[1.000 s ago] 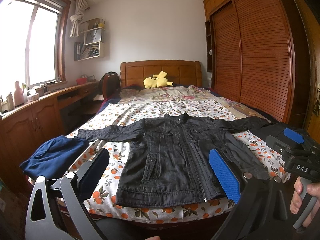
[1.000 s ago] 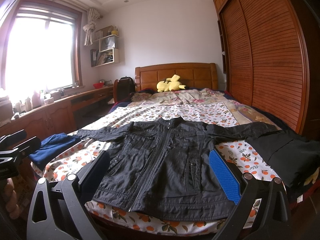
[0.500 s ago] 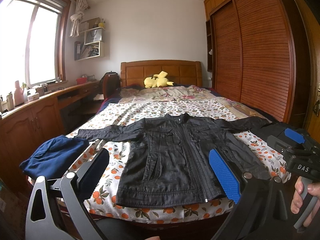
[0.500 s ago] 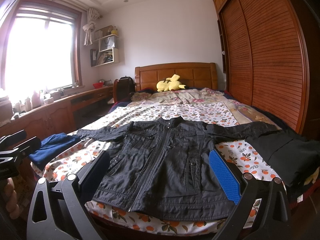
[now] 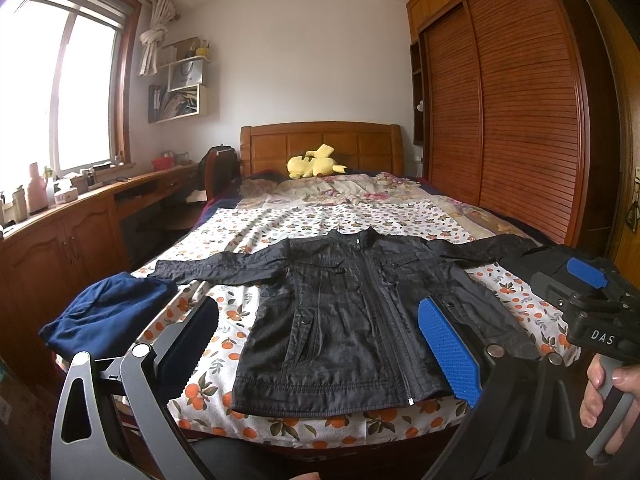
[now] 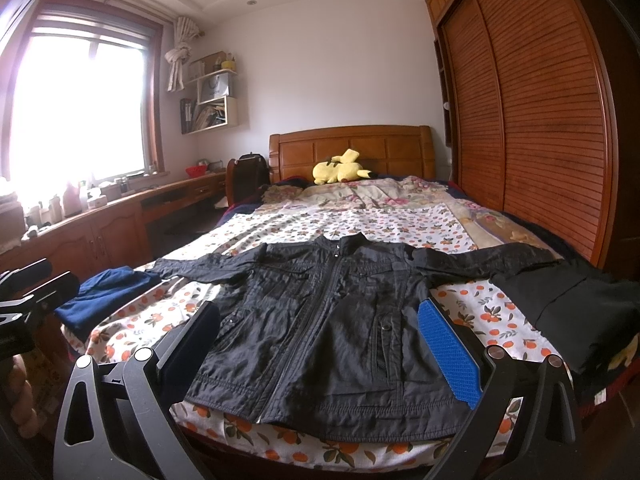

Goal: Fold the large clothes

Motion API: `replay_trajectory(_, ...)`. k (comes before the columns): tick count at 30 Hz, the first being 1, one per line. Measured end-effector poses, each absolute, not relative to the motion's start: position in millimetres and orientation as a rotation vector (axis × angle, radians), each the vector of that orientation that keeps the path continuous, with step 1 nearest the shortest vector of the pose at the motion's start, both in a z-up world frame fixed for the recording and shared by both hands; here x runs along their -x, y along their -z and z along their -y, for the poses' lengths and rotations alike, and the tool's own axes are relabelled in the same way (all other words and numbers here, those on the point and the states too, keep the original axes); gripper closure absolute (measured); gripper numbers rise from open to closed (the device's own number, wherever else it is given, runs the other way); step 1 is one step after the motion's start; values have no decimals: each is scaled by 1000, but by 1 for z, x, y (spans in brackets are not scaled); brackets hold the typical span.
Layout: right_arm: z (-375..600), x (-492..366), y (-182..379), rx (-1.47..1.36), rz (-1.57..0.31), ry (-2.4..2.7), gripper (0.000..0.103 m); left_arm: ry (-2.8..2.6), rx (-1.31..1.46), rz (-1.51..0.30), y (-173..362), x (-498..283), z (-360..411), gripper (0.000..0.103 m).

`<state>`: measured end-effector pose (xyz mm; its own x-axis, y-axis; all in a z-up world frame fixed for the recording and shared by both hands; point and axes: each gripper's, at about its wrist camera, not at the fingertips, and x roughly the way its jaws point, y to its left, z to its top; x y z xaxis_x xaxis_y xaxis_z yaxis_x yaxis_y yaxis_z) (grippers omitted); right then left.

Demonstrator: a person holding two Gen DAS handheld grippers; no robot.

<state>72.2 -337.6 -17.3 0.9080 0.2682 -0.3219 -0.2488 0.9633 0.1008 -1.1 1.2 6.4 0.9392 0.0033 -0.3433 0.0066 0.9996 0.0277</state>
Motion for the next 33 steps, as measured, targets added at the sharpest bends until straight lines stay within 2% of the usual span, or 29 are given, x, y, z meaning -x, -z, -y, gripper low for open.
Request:
replay_trajectory(12, 338, -76, 25, -58, -349, -268, 7, -3, -26, -372, -8, -7, 0, 2)
replay_trajectory(24, 335, -93, 38, -29, -372, -282, 7, -27, -21, -433, 24, -32, -16, 2)
replay_trajectory(33, 321, -131, 56, -5, -385, -328, 7, -71, -28, -509, 60, -80, -46, 2)
